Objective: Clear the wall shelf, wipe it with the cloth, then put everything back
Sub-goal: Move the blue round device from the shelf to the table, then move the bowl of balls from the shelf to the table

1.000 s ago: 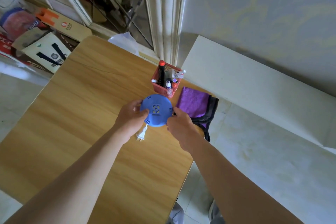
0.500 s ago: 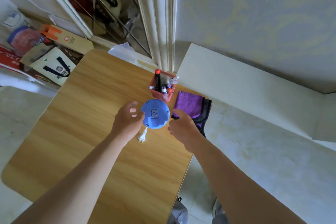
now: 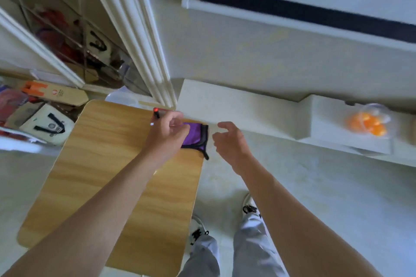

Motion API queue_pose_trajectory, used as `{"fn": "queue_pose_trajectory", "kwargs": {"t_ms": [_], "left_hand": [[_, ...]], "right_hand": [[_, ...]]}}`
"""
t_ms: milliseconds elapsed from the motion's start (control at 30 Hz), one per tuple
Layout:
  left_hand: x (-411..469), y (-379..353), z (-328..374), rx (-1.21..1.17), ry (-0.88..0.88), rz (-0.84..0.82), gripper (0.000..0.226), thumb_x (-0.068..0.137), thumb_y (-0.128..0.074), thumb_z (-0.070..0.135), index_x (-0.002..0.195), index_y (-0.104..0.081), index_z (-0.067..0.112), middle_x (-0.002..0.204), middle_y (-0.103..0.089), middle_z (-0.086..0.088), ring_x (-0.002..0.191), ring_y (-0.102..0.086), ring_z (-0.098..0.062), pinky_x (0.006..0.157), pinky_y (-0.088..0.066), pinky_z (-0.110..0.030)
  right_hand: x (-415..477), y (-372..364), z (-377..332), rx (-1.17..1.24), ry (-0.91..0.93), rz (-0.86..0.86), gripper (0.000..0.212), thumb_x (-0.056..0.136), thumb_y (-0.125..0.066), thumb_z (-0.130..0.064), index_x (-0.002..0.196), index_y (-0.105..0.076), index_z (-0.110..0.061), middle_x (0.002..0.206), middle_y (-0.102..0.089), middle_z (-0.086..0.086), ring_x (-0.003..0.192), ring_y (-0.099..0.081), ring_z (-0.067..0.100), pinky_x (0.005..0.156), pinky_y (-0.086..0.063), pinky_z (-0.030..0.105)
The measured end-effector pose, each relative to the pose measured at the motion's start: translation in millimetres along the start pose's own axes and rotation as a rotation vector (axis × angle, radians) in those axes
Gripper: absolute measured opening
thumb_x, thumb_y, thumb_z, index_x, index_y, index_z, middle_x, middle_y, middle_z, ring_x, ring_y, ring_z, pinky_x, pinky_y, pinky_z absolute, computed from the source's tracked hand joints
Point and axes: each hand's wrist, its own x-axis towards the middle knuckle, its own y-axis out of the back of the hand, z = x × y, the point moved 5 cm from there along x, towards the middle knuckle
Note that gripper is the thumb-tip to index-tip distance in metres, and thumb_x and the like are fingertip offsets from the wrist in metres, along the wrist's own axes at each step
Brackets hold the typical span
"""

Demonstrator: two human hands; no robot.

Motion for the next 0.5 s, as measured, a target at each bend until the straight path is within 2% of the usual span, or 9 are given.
{"fn": "queue_pose_trajectory", "kwargs": {"t_ms": [67,133,233,300,400,500], "left_hand": [[-14.7,-15.9,35.1,0.002,-0.066,-0.035,0.039,0.075,-0.067,0.041,0.113,-0.064,0.031,0.106,-0.068,0.005,0.093,-0.068,-0.009,0.087,-0.055,-0.034],[-26.7,-33.1,67.4,0.017,-0.125,-0.073,0.036,0.078,-0.069,0.036,0.113,-0.065,0.030,0.105,-0.069,0.005,0.091,-0.068,-0.007,0.089,-0.054,-0.033],[-47.1,-58.5,109.5,0.063,-0.187,-0.152,0.032,0.086,-0.069,0.029,0.118,-0.063,0.027,0.106,-0.067,0.007,0.093,-0.068,-0.008,0.087,-0.052,-0.030],[-62.2,-77.2,134.4,0.073,-0.220,-0.201,0.037,0.080,-0.068,0.036,0.116,-0.063,0.029,0.104,-0.067,0.007,0.092,-0.069,-0.013,0.087,-0.055,-0.037],[-80.8,-105.5,167.6,0.087,-0.261,-0.251,0.044,0.068,-0.063,0.048,0.111,-0.063,0.035,0.100,-0.067,0.010,0.086,-0.070,-0.015,0.088,-0.056,-0.047],[-101.3,-139.9,202.3,0.113,-0.316,-0.295,0.040,0.071,-0.063,0.045,0.110,-0.063,0.035,0.100,-0.067,0.011,0.087,-0.069,-0.014,0.089,-0.056,-0.046]], "right_hand": [[-21.0,33.6,-6.7,0.024,0.031,0.056,0.041,0.086,-0.054,-0.020,0.127,-0.055,-0.024,0.090,-0.068,0.003,0.089,-0.067,0.026,0.088,-0.057,0.045],[-40.1,65.3,-13.1,0.049,0.067,0.113,0.041,0.086,-0.055,-0.019,0.127,-0.056,-0.022,0.087,-0.067,0.001,0.085,-0.065,0.024,0.088,-0.057,0.043],[-68.9,110.2,-18.4,0.063,0.099,0.201,0.039,0.089,-0.054,-0.018,0.128,-0.055,-0.022,0.087,-0.065,-0.001,0.083,-0.061,0.020,0.076,-0.051,0.032],[-88.1,140.0,-17.9,0.068,0.119,0.261,0.041,0.089,-0.054,-0.017,0.130,-0.055,-0.021,0.085,-0.063,-0.003,0.082,-0.060,0.019,0.073,-0.046,0.027],[-112.0,180.6,-16.2,0.046,0.136,0.330,0.040,0.090,-0.053,-0.017,0.130,-0.054,-0.021,0.079,-0.061,-0.006,0.082,-0.059,0.019,0.073,-0.043,0.026],[-131.3,225.4,-8.2,0.071,0.156,0.403,0.041,0.088,-0.053,-0.015,0.129,-0.056,-0.018,0.069,-0.058,-0.007,0.076,-0.057,0.019,0.070,-0.046,0.029]]}}
